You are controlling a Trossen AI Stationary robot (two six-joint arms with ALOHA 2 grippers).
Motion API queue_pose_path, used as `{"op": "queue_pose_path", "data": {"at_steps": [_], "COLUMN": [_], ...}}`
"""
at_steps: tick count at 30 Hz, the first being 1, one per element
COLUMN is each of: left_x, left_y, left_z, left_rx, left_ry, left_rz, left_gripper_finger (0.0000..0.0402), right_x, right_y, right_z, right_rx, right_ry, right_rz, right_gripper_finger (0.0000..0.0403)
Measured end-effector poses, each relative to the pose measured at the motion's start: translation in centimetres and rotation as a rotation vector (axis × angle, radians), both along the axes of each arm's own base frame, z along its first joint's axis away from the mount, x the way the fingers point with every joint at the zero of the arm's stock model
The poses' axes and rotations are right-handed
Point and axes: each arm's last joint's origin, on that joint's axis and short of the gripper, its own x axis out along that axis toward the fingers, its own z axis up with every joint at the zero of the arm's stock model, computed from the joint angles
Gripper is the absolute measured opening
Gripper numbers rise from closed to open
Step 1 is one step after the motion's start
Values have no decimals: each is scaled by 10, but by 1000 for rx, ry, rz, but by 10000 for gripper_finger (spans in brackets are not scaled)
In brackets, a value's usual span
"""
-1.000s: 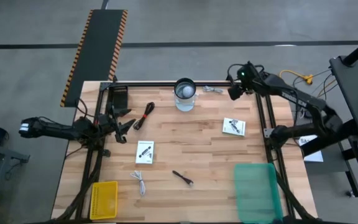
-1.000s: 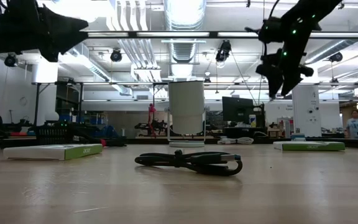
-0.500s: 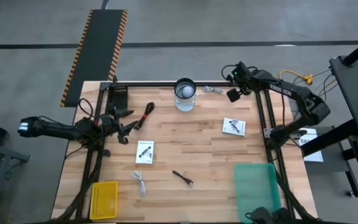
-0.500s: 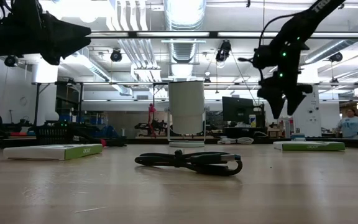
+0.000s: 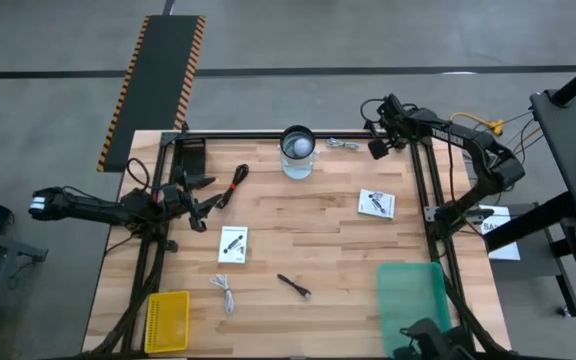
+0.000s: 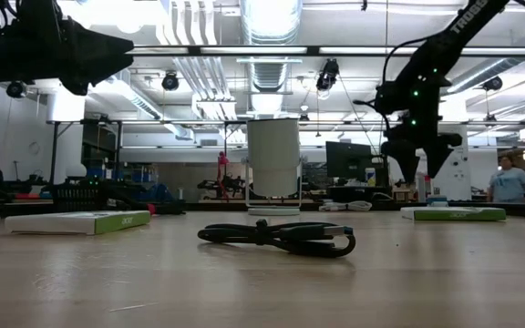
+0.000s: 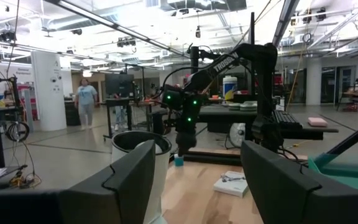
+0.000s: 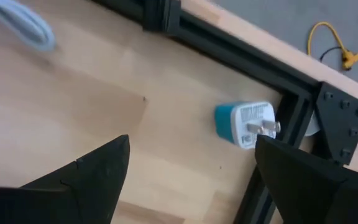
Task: Pick and place items into bin
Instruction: Put the blue charger adapter into the black bin
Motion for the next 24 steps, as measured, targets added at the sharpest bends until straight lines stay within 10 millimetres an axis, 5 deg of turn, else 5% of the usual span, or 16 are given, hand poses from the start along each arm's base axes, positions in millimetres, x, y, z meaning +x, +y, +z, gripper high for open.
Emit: {"op": "queue_pose_path", "data": {"at_steps": [24], "left_x": [0], "left_y": [0], "left_z": [0], "left_rx": [0], "left_ry": [-1], "left_rz": [0], "left_gripper_finger": [222], "right_x": [2], "right_y": [-10], "right_z": [19], "right_rx": [-109], "right_ry": [-200], "right_rz": [-628], "right_gripper_finger": [326]}}
